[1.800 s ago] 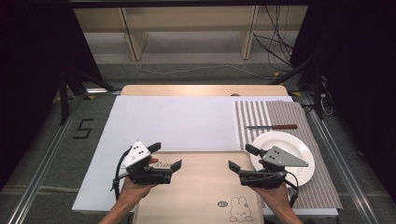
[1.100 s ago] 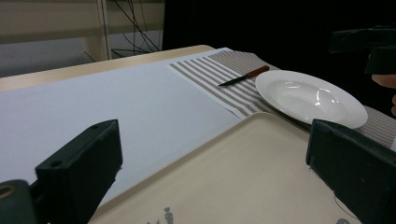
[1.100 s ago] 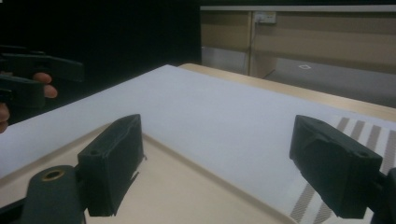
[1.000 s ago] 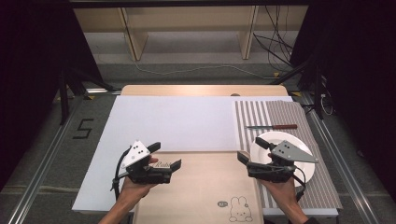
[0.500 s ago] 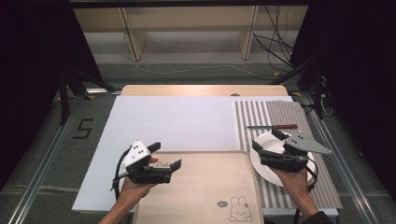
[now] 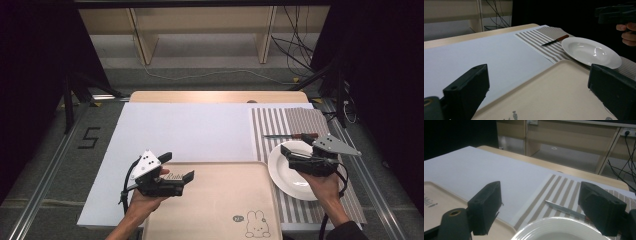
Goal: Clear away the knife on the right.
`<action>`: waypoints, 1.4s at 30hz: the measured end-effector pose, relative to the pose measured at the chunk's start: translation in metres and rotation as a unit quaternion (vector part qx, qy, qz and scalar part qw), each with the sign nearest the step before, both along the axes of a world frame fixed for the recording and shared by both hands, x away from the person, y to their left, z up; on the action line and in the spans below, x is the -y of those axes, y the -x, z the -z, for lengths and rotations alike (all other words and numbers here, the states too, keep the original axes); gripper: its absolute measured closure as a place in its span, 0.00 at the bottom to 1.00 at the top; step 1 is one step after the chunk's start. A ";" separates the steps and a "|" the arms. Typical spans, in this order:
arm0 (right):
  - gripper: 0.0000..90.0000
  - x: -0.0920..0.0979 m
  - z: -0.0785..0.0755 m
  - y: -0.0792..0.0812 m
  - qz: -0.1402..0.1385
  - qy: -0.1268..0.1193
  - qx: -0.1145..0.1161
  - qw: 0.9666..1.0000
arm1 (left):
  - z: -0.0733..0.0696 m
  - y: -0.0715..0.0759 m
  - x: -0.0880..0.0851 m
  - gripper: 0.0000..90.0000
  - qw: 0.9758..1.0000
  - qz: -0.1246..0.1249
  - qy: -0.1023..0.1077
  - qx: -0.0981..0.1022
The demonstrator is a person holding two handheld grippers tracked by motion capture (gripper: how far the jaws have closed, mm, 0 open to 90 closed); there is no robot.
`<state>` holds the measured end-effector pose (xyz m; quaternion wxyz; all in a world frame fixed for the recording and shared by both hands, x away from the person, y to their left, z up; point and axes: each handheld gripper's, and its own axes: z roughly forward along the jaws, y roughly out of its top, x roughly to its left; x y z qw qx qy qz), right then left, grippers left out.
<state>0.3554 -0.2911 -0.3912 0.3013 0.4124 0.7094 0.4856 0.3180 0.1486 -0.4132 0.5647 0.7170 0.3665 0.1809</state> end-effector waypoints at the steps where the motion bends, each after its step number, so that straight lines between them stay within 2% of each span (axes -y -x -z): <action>1: 0.22 0.001 0.000 -0.002 -0.001 0.003 -0.001 1.000 | 0.000 0.000 0.000 0.04 1.000 0.000 0.000 -0.001; 4: 0.23 0.006 -0.003 -0.009 -0.003 0.018 -0.007 1.000 | 0.001 0.000 0.000 0.04 1.000 0.000 0.000 -0.002; 10: 0.23 0.021 -0.006 -0.028 0.002 0.038 -0.047 0.998 | 0.001 -0.001 0.000 0.04 1.000 -0.001 -0.001 -0.004; 12: 0.23 0.024 -0.007 -0.036 0.022 0.058 -0.071 0.996 | 0.001 -0.001 0.000 0.04 1.000 -0.001 0.001 -0.006; 14: 0.23 0.029 -0.006 -0.045 0.024 0.067 -0.093 0.993 | 0.002 -0.001 0.000 0.04 1.000 0.000 -0.001 -0.006; 15: 0.23 0.029 -0.006 -0.045 0.024 0.067 -0.093 0.993 | 0.002 -0.001 0.000 0.04 1.000 0.000 -0.001 -0.006; 16: 0.24 0.035 -0.005 -0.054 0.035 0.069 -0.103 0.992 | 0.002 -0.001 0.000 0.04 1.000 0.000 -0.001 -0.006; 21: 0.24 0.045 -0.003 -0.073 0.040 0.076 -0.139 0.987 | 0.002 -0.001 0.000 0.04 1.000 -0.002 0.002 -0.007; 27: 0.24 0.050 0.001 -0.088 0.042 0.090 -0.163 0.982 | 0.002 -0.001 0.000 0.04 1.000 -0.001 -0.001 -0.007; 32: 0.24 0.051 0.005 -0.104 0.041 0.116 -0.192 0.974 | 0.002 -0.001 0.000 0.04 1.000 -0.001 0.000 -0.006; 34: 0.24 0.052 0.007 -0.111 0.039 0.120 -0.205 0.971 | 0.002 -0.001 0.000 0.04 1.000 0.000 0.000 -0.007; 38: 0.24 0.054 0.012 -0.126 0.038 0.134 -0.234 0.962 | 0.002 -0.001 0.000 0.04 1.000 0.000 0.000 -0.007; 42: 0.25 0.056 0.016 -0.139 0.040 0.139 -0.255 0.956 | 0.002 -0.001 0.000 0.04 1.000 0.000 0.000 -0.007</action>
